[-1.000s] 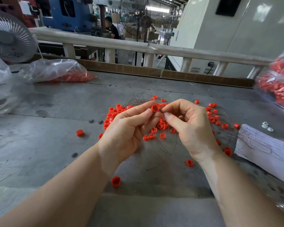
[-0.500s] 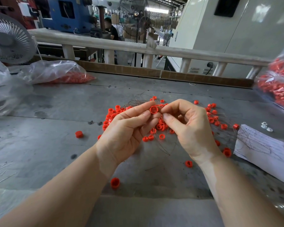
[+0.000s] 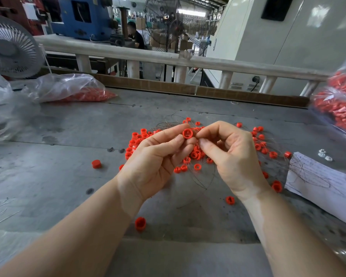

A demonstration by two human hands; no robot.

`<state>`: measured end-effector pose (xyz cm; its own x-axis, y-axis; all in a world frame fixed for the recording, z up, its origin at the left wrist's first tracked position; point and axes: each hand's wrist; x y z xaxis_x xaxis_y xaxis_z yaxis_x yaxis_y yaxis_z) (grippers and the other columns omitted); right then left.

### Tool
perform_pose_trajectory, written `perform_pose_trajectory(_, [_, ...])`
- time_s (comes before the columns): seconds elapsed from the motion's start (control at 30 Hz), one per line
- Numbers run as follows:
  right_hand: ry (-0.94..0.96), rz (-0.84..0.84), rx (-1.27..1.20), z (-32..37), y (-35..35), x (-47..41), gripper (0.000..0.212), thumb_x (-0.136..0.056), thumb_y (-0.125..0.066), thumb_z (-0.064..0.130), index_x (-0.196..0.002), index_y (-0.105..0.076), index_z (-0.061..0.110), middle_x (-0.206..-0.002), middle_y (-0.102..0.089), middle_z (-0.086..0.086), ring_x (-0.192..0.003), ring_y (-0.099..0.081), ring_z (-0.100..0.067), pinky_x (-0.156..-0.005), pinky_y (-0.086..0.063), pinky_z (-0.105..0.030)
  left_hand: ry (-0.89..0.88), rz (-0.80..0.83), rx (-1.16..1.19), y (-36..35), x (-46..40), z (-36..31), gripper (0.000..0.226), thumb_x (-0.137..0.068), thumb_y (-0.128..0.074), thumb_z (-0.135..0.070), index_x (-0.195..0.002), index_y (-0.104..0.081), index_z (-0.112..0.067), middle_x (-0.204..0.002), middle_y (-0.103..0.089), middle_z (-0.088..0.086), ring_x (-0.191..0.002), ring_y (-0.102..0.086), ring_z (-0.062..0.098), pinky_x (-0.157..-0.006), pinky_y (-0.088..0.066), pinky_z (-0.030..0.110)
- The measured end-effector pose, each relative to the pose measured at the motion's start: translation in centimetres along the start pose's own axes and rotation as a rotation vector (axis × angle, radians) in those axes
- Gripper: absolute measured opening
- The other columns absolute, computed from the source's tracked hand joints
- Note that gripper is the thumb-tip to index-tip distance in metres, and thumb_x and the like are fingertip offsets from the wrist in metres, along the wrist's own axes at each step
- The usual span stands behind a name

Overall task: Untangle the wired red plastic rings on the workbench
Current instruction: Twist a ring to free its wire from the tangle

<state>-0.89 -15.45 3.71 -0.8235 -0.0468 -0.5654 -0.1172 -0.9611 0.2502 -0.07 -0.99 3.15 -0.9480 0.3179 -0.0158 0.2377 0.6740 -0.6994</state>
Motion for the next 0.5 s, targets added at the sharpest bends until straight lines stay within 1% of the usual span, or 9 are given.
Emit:
perform_pose_trajectory(0.17, [0.012, -0.006, -0.004, -0.17, -0.04, -0.04, 0.017, -0.078, -0.061, 0.011, -0.072, -0.064, 0.026, -0.064, -0.062, 0.013, -0.057, -0.049, -0.001, -0.055, -0.040, -0.014, -0.002, 0.005, -0.004, 0.06, 0.03, 0.02, 0.024, -0.067, -0.057, 0.000, -0.076, -0.077, -0.009, -0.077, -0.073, 0.009, -0.071, -0.071, 0.013, -0.064, -0.057, 0.018])
perform_pose_trajectory(0.23, [0.026, -0.008, 0.016, -0.22, -0.03, -0.02, 0.021, -0.080, -0.062, 0.006, -0.073, -0.064, 0.026, -0.063, -0.061, 0.012, -0.056, -0.048, -0.003, -0.054, -0.038, -0.015, -0.003, 0.007, -0.004, 0.06, 0.02, 0.05, 0.024, -0.067, -0.057, 0.000, -0.075, -0.077, -0.009, -0.077, -0.073, 0.009, -0.071, -0.071, 0.013, -0.063, -0.057, 0.018])
perform_pose_trajectory(0.33, [0.049, -0.012, 0.054, -0.19, 0.08, 0.05, 0.028, -0.083, -0.063, -0.002, -0.074, -0.064, 0.025, -0.064, -0.060, 0.012, -0.056, -0.047, -0.005, -0.053, -0.038, -0.015, -0.001, 0.010, -0.009, 0.10, -0.01, 0.07, 0.023, -0.067, -0.058, 0.000, -0.075, -0.077, -0.009, -0.076, -0.073, 0.009, -0.071, -0.071, 0.013, -0.062, -0.056, 0.018])
perform_pose_trajectory(0.5, [0.058, -0.049, 0.063, -0.13, 0.13, -0.05, 0.030, -0.083, -0.063, -0.003, -0.074, -0.063, 0.025, -0.066, -0.061, 0.017, -0.058, -0.049, -0.003, -0.055, -0.038, -0.012, 0.003, 0.014, -0.013, 0.16, -0.01, 0.11, 0.023, -0.067, -0.058, 0.000, -0.075, -0.077, -0.009, -0.076, -0.073, 0.009, -0.071, -0.071, 0.013, -0.061, -0.056, 0.017])
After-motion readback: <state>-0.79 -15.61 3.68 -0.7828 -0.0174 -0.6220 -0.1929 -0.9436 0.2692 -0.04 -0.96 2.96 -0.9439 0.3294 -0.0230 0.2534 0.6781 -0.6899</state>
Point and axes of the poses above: each hand's wrist, its own x-axis away from the middle knuckle, its own y-axis out of the back of the hand, z = x × y
